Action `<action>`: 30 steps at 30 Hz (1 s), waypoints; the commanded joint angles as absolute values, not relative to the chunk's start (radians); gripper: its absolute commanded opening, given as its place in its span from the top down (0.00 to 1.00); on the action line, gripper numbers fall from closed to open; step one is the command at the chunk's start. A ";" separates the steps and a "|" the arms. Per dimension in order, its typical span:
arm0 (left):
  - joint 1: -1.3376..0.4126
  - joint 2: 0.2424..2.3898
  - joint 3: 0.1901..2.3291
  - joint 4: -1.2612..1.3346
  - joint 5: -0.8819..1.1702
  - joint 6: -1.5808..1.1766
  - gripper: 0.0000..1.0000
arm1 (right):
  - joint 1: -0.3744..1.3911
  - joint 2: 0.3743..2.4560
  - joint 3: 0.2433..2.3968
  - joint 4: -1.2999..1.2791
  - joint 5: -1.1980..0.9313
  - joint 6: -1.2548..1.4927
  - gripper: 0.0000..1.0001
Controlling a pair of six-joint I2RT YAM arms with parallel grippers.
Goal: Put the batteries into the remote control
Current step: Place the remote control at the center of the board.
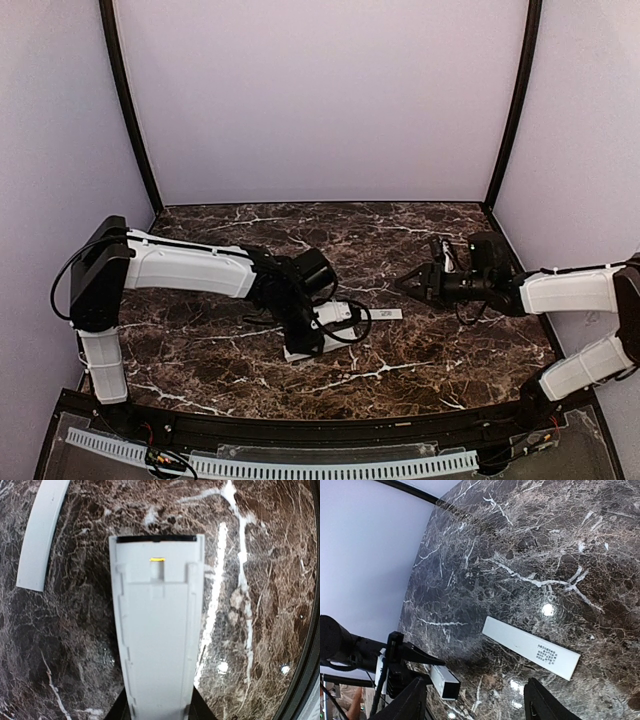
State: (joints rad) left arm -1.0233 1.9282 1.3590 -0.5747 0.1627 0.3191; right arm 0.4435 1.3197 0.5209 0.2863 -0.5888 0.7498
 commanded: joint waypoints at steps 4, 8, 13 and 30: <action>-1.024 1.960 1.414 -0.693 0.147 0.404 0.81 | 0.409 1.410 0.575 0.173 -0.625 0.627 0.40; -1.034 1.987 1.423 -0.720 0.141 0.427 0.79 | 0.402 1.477 0.592 0.145 -0.630 0.596 0.42; -1.045 2.012 1.426 -0.747 0.108 0.442 0.78 | 0.400 1.505 0.603 0.140 -0.612 0.581 0.43; -1.047 1.968 1.449 -0.728 0.109 0.417 0.36 | 0.394 1.549 0.648 0.052 -0.548 0.495 0.67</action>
State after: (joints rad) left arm -1.0458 2.0277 1.4410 -0.7322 0.0952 0.4339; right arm 0.4000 1.5230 0.6220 0.0765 -0.5751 0.5312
